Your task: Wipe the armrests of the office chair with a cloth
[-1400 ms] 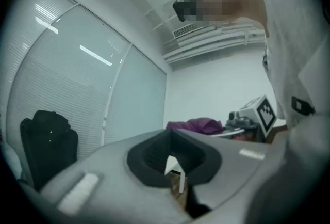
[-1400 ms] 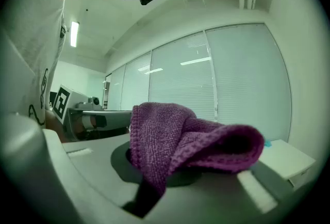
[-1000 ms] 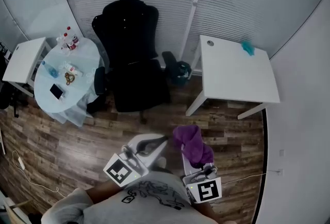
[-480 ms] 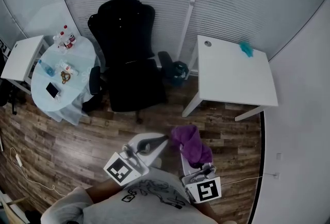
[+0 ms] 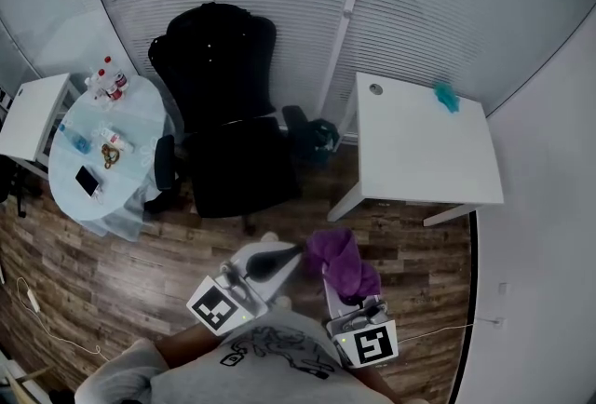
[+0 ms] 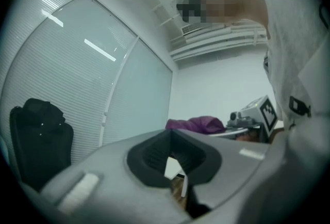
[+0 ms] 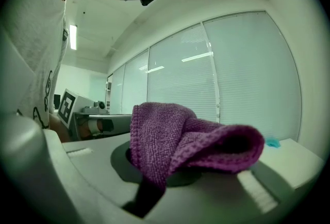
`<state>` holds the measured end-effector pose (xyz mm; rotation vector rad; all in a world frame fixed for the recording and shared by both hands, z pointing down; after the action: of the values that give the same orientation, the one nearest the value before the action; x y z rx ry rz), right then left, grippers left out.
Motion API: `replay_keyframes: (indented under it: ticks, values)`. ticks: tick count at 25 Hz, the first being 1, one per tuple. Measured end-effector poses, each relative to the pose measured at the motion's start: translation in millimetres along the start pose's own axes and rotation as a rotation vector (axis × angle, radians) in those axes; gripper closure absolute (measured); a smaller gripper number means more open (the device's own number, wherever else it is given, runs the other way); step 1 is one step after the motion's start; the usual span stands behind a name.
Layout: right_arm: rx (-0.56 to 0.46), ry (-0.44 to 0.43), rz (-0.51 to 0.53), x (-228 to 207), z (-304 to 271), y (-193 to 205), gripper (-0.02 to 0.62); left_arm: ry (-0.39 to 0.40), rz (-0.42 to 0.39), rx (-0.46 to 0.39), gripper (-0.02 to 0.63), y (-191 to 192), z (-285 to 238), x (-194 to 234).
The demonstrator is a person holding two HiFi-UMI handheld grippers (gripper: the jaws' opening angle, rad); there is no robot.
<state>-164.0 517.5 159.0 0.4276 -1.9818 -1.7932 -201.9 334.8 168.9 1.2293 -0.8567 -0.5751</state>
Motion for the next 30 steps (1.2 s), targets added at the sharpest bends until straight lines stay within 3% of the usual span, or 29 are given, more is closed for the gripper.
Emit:
replay_keyframes:
  ticks: [9,17,30]
  values:
    - [-0.005,0.013,-0.022,-43,-114,1,0.566,0.017,0.019,-0.02,0.604,-18,-37,116]
    - [-0.011,-0.013,-0.003,-77,-203,-3,0.568,0.026,0.006,0.014,0.604,-40,-64,206]
    - [-0.012,0.012,-0.003,-117,-290,-10,0.566,0.024,-0.018,0.024,0.604,-62,-103,288]
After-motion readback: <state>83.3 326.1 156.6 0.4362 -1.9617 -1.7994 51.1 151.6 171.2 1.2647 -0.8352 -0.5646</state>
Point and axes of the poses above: the fingertips, and each gripper's own axes: z backward along the fingers, x to its left, y out of its underside, the point moved 10 cm from there along z, backward along the fingers, and after that the axes turned 8 degrees about z, right-handed, at the moved point
